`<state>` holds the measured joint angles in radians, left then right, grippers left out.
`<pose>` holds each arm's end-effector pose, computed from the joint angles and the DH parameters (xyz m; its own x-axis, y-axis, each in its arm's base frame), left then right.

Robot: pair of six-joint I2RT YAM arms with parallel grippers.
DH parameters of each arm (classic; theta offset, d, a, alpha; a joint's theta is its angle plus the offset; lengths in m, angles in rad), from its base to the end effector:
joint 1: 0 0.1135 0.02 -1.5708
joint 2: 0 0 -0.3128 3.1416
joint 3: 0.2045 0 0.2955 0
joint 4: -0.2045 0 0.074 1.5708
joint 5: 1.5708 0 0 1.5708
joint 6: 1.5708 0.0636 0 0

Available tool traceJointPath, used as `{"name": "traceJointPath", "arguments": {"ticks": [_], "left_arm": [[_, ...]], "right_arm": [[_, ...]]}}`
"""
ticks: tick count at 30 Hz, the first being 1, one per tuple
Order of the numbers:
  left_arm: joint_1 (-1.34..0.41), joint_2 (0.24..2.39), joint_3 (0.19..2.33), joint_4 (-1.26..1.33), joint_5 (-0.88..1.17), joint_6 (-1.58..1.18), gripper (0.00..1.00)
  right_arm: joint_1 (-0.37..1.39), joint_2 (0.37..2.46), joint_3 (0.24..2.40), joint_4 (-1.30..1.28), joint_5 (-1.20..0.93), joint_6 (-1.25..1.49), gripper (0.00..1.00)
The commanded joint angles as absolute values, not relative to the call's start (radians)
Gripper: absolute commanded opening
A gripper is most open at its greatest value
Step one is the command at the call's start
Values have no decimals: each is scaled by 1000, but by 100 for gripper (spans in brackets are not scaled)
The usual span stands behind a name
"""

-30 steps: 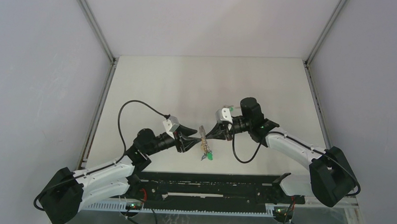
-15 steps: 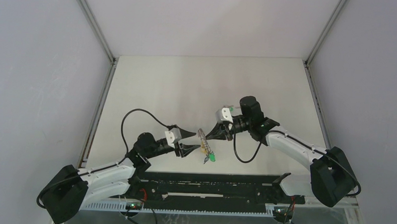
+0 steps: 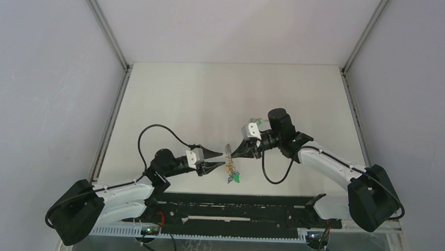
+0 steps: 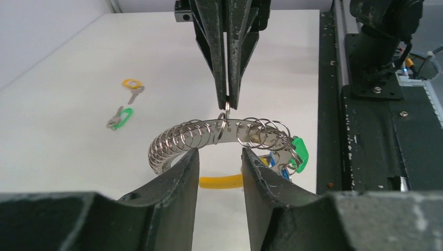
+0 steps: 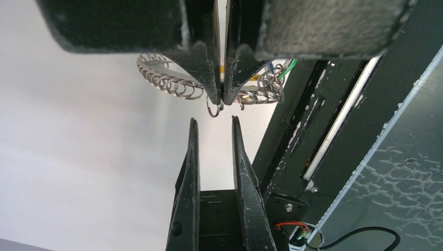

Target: Put the keys on the keyring

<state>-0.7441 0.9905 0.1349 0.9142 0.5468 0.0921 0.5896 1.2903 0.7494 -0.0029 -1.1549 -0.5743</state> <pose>0.1333 -0.1677 0.2035 0.1312 -0.0140 -0.9913 0.9524 0.2793 0.1221 0.2151 0.2139 0.2650 0.1144 -0.1875 -0.9756 -0.9685 -0.2398 -0.0675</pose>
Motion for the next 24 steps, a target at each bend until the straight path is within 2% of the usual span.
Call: {"name": "traceJointPath", "arguments": {"ticks": [1, 17, 24], "left_arm": [[-749, 1018, 192, 980, 601, 87, 39], [-749, 1085, 243, 1013, 623, 50, 30], [-749, 1092, 245, 1007, 626, 37, 14]], "right_arm": [[595, 1276, 801, 12, -1195, -607, 0], [600, 1275, 801, 5, -1199, -617, 0], [601, 1269, 801, 0, -1196, -622, 0]]}}
